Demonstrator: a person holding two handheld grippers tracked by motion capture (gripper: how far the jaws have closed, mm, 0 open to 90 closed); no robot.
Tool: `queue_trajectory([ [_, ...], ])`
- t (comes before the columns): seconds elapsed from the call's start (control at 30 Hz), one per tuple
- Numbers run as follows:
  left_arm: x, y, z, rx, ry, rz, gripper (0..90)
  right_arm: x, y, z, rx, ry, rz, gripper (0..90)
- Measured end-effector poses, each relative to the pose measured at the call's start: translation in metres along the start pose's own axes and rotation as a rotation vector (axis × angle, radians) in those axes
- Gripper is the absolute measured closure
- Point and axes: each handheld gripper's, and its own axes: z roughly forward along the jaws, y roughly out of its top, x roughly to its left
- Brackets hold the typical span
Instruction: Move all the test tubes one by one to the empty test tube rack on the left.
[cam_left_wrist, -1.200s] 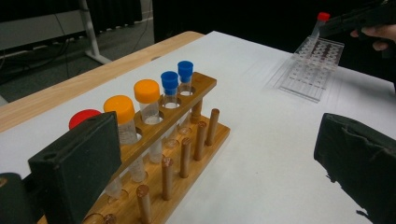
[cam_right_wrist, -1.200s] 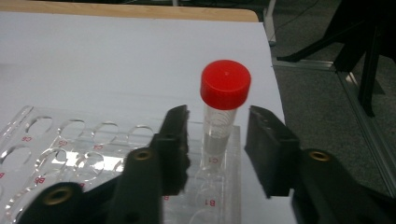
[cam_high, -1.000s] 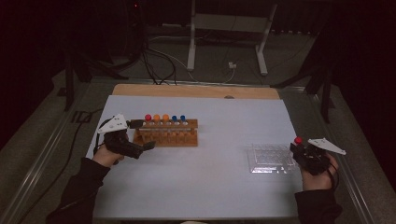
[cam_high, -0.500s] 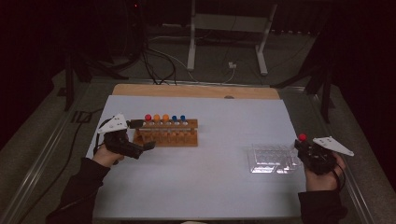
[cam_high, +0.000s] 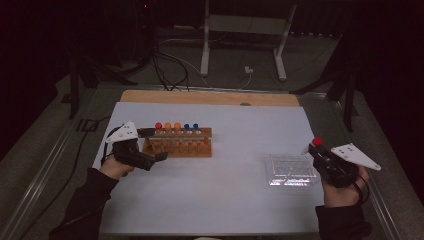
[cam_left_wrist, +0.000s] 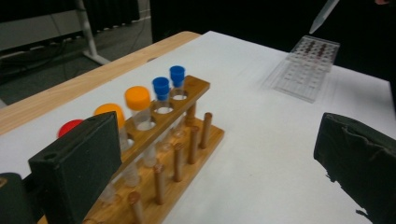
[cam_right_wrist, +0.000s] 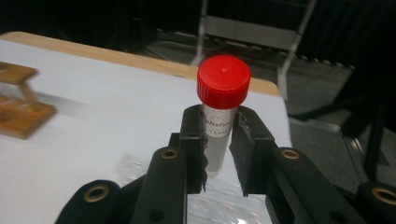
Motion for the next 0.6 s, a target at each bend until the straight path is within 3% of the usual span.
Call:
queue_trajectory([
  [0.23, -0.009, 0.008, 0.005, 0.003, -0.040, 0.005, 1.6, 0.032, 0.010, 0.007, -0.021, 0.140, -0.045, 74.8],
  [0.6, -0.031, 0.022, 0.022, 0.015, -0.133, 0.012, 1.7, 0.091, 0.009, 0.032, 0.020, 0.341, -0.122, 74.8],
])
